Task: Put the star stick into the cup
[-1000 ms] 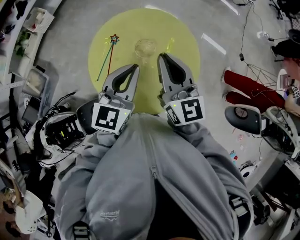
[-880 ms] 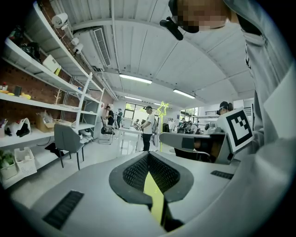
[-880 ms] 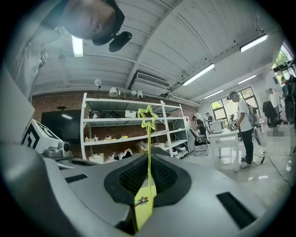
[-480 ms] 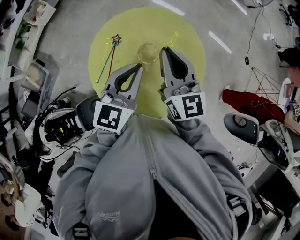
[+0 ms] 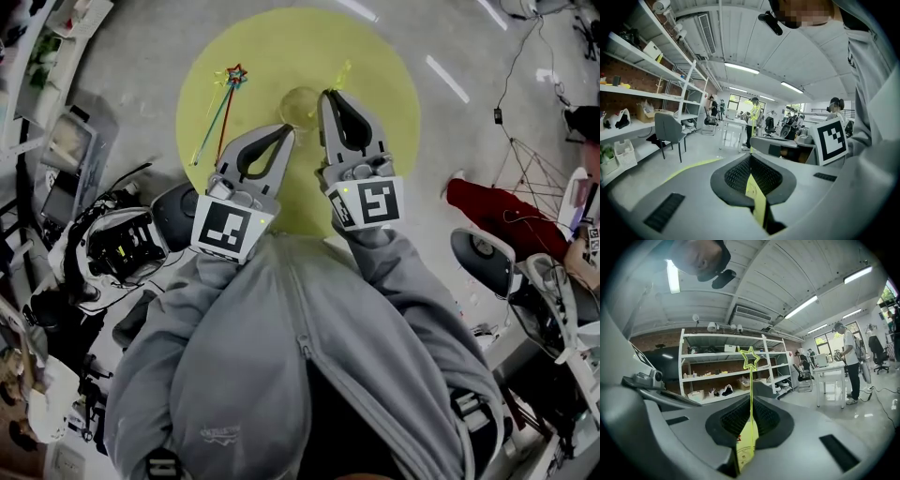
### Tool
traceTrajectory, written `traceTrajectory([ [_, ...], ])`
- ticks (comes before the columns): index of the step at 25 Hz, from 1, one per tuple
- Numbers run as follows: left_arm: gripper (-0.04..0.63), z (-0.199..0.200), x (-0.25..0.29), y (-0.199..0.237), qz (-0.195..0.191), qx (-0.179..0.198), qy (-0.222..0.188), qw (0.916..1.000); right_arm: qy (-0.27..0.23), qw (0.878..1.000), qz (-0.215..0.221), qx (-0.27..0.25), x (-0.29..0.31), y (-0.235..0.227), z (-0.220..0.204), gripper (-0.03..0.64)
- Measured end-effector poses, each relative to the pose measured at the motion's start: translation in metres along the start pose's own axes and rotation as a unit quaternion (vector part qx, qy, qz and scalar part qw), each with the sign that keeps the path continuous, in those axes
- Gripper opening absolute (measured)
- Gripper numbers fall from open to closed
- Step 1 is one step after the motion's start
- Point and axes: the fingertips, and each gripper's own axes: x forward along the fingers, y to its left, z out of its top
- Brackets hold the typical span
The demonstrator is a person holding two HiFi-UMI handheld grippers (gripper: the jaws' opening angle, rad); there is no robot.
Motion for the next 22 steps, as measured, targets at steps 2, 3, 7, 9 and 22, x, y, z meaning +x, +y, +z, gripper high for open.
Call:
traceTrajectory([
  [2,0.017,-0.009,0.004,0.005,0.002,0.002,0.008,1.0,0.006,1.0,-0.002,0.003,0.005,-0.003,-0.011,0.04],
  [3,0.017,-0.014,0.006,0.008,0.004,0.002,0.013,0.9999,0.01,1.0,-0.004,0.004,0.007,-0.005,-0.016,0.04],
  [7,0.017,-0.031,0.014,0.017,0.007,-0.008,0.032,0.9994,0.023,1.0,-0.006,0.006,0.013,-0.008,-0.036,0.04],
  [9,0.017,-0.036,0.018,0.019,0.008,-0.01,0.039,0.9992,0.029,1.0,-0.007,0.007,0.016,-0.01,-0.043,0.04],
  [22,0.017,-0.067,0.043,0.028,0.002,-0.015,0.08,0.9967,0.059,0.998,-0.016,0.024,0.024,-0.019,-0.075,0.04],
])
